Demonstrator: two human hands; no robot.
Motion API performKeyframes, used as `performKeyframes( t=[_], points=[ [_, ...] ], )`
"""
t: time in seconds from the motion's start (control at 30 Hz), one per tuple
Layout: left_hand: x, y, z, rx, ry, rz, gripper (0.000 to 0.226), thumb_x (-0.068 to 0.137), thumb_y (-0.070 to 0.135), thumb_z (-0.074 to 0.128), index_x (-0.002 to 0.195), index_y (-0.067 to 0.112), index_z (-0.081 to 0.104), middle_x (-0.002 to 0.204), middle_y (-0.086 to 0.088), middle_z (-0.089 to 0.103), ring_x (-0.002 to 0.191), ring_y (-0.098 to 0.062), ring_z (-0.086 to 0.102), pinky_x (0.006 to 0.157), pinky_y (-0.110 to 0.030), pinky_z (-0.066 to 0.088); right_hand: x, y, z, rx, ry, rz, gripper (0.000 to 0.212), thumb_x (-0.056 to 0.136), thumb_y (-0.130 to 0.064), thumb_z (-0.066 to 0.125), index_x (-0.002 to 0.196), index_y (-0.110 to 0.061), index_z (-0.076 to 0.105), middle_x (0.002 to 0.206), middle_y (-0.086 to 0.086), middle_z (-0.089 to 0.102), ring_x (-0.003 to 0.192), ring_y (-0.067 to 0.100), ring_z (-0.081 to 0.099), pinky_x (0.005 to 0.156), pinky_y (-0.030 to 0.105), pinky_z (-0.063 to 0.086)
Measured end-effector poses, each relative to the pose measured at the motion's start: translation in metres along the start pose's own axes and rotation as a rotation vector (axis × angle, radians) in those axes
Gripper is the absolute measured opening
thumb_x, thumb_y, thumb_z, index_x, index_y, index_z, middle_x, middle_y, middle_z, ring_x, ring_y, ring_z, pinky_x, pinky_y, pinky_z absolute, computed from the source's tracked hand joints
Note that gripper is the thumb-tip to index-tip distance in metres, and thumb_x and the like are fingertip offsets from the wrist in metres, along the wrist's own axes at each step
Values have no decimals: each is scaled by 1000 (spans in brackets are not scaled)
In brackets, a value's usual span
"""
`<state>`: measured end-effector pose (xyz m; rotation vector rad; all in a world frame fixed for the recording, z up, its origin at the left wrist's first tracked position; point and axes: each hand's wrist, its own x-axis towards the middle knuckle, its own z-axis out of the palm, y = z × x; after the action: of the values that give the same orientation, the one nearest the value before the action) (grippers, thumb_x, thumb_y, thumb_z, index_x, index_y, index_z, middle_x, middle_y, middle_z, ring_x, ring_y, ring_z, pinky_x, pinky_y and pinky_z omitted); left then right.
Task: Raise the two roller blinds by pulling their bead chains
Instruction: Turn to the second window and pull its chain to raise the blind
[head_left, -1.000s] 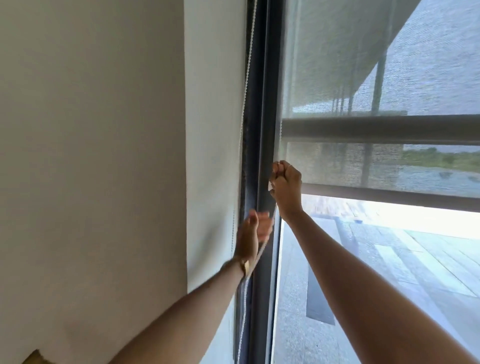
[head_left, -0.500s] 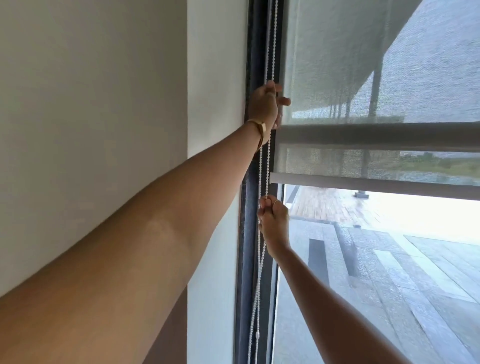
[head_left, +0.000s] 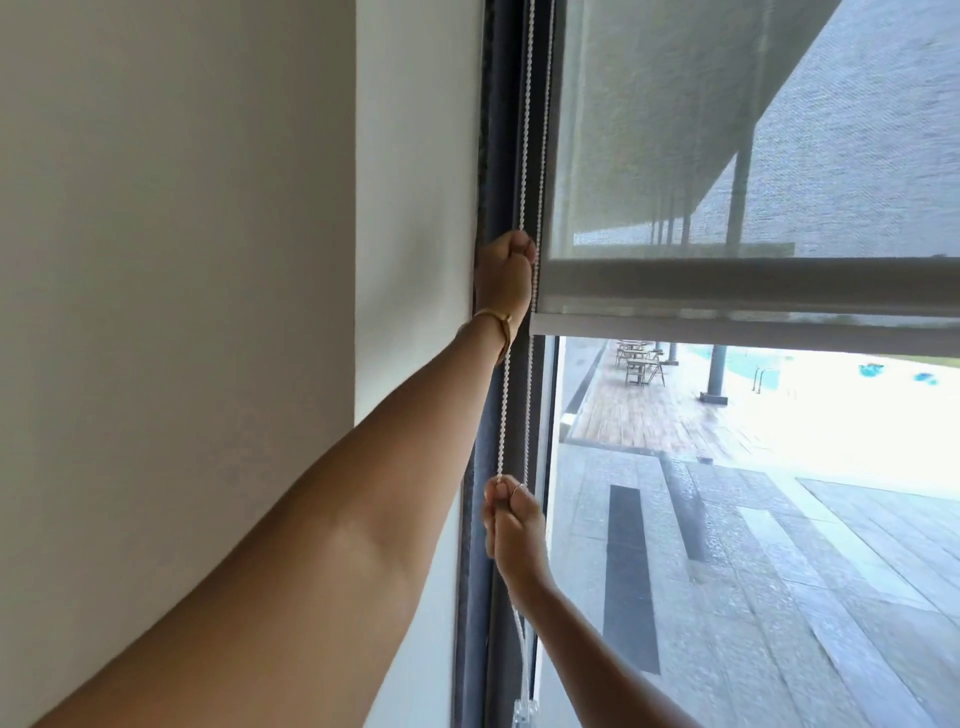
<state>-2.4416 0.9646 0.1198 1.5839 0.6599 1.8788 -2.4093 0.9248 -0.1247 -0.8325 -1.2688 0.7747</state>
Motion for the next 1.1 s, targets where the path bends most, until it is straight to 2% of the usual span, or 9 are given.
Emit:
performKeyframes(
  t=[0.1,0.2,0.43,0.57,0.67,0.8,0.9,1.0,1.1],
  points=[
    [-8,-13,0,4,-20,3,32,70,-2,25,51,21,37,51,2,28,47,-13,22,49,-24,15,-6,-3,-3,30,-80,128,31,91,8,28,77,-3,53,56,5,54,46,15,46,46,21,34],
    [-14,-17,-2,10,-31,-4,29,67,1,26,51,22,38,50,2,27,45,-13,21,48,-23,15,4,-10,-12,51,-122,211,32,102,-14,31,94,-10,62,78,5,70,66,17,67,66,29,48],
    [-35,-37,-27,30,-9,-103,35,80,-5,26,58,19,39,52,-2,26,31,-6,22,36,-14,16,63,-59,-24,189,-123,202,53,101,-47,21,99,-17,64,99,5,70,96,24,65,92,42,49],
    [-51,-65,-37,92,3,-103,30,74,4,33,52,21,45,44,5,36,45,-12,32,45,-24,25,88,-98,-15,148,-113,111,48,102,-41,24,89,-17,63,93,4,67,92,21,62,88,39,49],
    [-66,-87,-37,86,-5,-145,40,86,13,38,54,26,59,43,-4,43,53,-19,35,45,-33,28,104,-123,-2,95,-80,37,38,101,-27,32,87,-13,65,90,8,65,86,21,58,73,30,46],
    [-86,-105,-31,82,0,-212,30,71,15,34,45,23,45,39,9,33,49,-15,26,52,-30,18,120,-149,13,5,-142,-5,51,103,-37,23,115,-7,62,113,8,67,92,17,61,77,32,47],
    [-97,-115,-32,60,-4,-201,27,60,7,29,44,24,43,40,10,30,46,-14,22,51,-28,15,127,-166,22,33,-147,-13,50,103,-39,23,119,-7,57,116,9,66,98,23,61,84,38,48],
    [-99,-122,-35,85,-3,-209,26,61,8,29,46,24,43,43,10,30,47,-16,21,51,-30,14,130,-170,25,56,-85,-24,46,103,-34,24,116,-8,59,95,3,67,75,15,62,68,31,49],
    [-93,-122,-37,88,18,-218,28,62,9,29,45,26,45,53,7,35,49,-17,23,52,-31,15,134,-156,29,34,32,-93,34,101,-18,30,98,-14,63,69,-2,59,41,1,44,47,20,34]
  ],
)
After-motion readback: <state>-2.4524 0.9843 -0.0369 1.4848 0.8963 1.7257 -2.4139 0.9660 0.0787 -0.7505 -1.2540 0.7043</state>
